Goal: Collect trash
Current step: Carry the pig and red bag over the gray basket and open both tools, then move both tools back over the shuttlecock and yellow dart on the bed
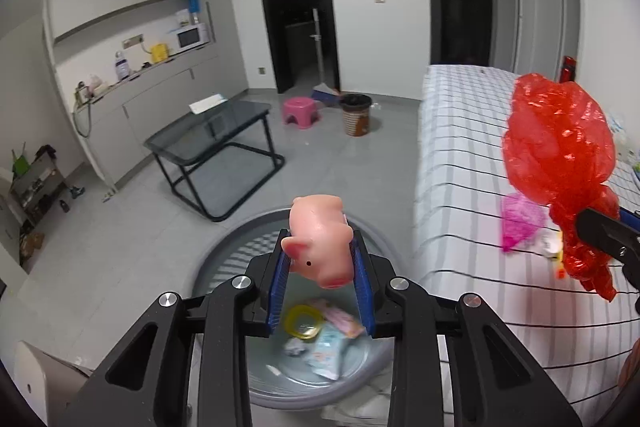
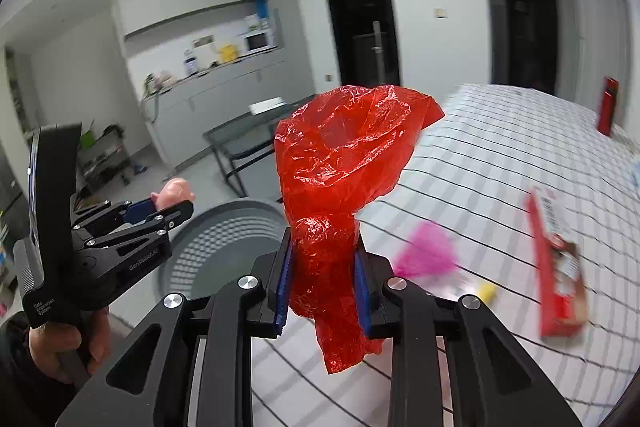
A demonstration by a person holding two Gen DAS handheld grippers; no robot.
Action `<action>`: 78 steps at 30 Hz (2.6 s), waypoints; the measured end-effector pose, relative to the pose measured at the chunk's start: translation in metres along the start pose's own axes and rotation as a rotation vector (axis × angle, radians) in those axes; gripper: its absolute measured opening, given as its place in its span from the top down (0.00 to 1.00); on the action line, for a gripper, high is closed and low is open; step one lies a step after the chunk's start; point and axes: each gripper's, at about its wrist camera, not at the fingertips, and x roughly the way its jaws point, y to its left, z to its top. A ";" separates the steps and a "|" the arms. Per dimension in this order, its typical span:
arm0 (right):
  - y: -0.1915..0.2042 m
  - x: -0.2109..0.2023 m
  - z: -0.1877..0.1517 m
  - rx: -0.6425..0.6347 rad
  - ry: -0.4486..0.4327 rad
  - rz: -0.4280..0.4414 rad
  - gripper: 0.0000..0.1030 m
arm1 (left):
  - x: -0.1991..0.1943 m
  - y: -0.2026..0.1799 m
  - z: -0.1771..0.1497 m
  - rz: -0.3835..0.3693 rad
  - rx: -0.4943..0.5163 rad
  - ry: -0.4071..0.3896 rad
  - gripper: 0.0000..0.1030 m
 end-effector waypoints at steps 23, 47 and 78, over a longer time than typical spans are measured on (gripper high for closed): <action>0.089 0.156 -0.012 -0.112 0.304 0.155 0.75 | 0.094 0.082 -0.045 0.046 -0.128 0.198 0.70; 0.083 0.146 -0.015 -0.108 0.259 0.132 0.57 | 0.084 0.085 -0.057 0.071 -0.175 0.195 0.41; -0.096 0.024 -0.069 0.238 0.148 -0.359 0.57 | 0.055 -0.075 -0.016 -0.220 0.013 0.092 0.30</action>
